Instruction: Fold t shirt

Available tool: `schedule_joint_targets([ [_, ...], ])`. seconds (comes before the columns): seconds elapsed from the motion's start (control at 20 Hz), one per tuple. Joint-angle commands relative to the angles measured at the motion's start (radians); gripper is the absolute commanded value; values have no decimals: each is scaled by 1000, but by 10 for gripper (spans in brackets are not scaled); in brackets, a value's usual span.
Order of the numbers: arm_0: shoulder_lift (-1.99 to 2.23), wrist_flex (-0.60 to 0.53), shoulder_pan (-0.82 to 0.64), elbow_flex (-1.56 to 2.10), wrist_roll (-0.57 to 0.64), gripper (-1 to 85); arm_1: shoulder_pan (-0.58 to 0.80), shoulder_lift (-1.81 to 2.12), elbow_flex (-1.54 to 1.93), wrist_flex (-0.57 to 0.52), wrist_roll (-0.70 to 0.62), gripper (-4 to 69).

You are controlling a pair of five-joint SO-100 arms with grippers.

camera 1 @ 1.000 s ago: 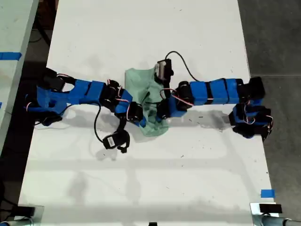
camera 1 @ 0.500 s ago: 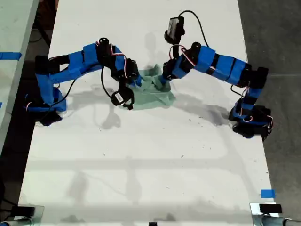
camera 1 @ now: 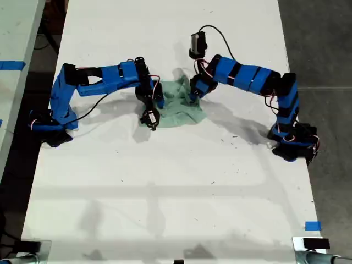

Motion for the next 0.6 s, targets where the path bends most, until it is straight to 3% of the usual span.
schedule_joint_targets([
  [0.0,48,38,-20,-72,38,346,23,58,-86,87,-58,543],
  [0.2,385,126,15,-60,-38,287,9,267,-94,342,44,410],
  [0.45,1085,127,54,284,-190,272,-17,1015,420,356,173,355],
  [0.55,1322,127,104,465,-272,247,-100,1301,614,354,268,349],
])
